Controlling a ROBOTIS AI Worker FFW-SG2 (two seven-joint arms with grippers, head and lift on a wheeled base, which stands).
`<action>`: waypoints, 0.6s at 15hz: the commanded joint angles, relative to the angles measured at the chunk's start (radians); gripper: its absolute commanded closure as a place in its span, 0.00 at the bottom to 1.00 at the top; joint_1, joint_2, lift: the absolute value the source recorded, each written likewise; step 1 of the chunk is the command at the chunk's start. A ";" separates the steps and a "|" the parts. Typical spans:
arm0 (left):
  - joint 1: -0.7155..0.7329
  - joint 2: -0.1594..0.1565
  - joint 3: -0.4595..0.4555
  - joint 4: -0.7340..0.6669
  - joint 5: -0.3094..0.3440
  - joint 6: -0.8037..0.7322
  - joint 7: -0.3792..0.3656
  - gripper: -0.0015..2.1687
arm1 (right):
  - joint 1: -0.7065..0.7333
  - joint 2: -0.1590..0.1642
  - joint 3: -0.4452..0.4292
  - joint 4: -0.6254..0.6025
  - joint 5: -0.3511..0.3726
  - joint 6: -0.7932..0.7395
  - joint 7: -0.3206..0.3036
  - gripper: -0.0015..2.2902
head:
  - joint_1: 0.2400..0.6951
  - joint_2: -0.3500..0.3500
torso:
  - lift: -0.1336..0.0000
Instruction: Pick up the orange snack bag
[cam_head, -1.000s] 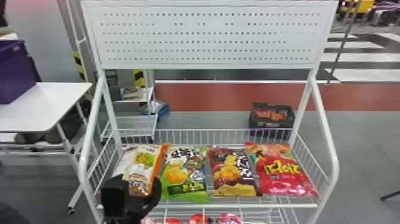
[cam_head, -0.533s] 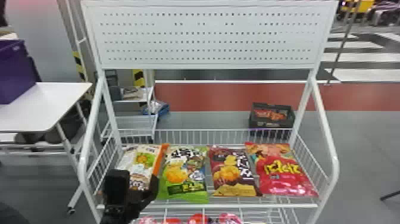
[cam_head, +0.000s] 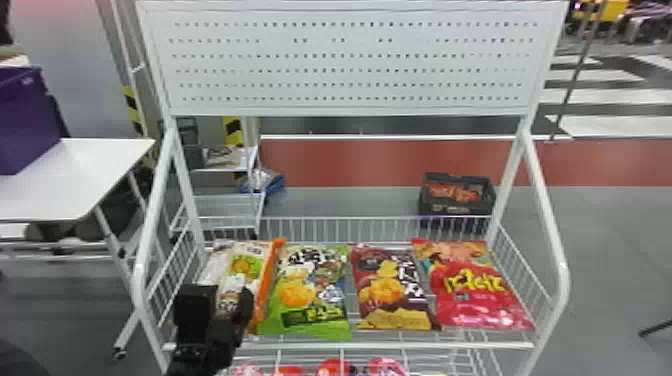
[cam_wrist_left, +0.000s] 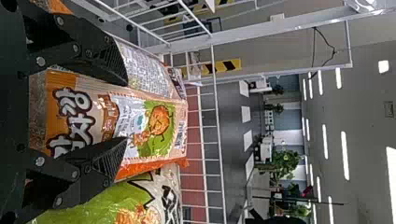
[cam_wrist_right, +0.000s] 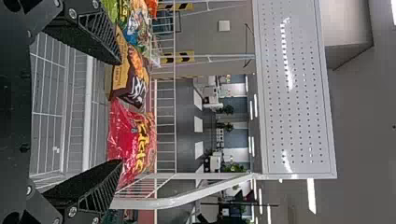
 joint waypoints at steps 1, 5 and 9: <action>0.002 0.000 0.002 0.000 0.000 0.011 0.004 0.33 | 0.000 0.000 0.000 -0.001 0.000 0.000 0.000 0.06 | 0.57 0.50 | 1.00; 0.009 0.002 0.013 -0.008 0.009 0.045 0.012 0.63 | 0.000 0.001 0.000 -0.003 -0.001 0.000 0.000 0.06 | 0.57 0.50 | 1.00; 0.020 0.006 0.013 -0.034 0.012 0.045 0.018 0.63 | 0.000 0.003 0.000 -0.003 -0.001 0.000 0.000 0.06 | 0.57 0.50 | 1.00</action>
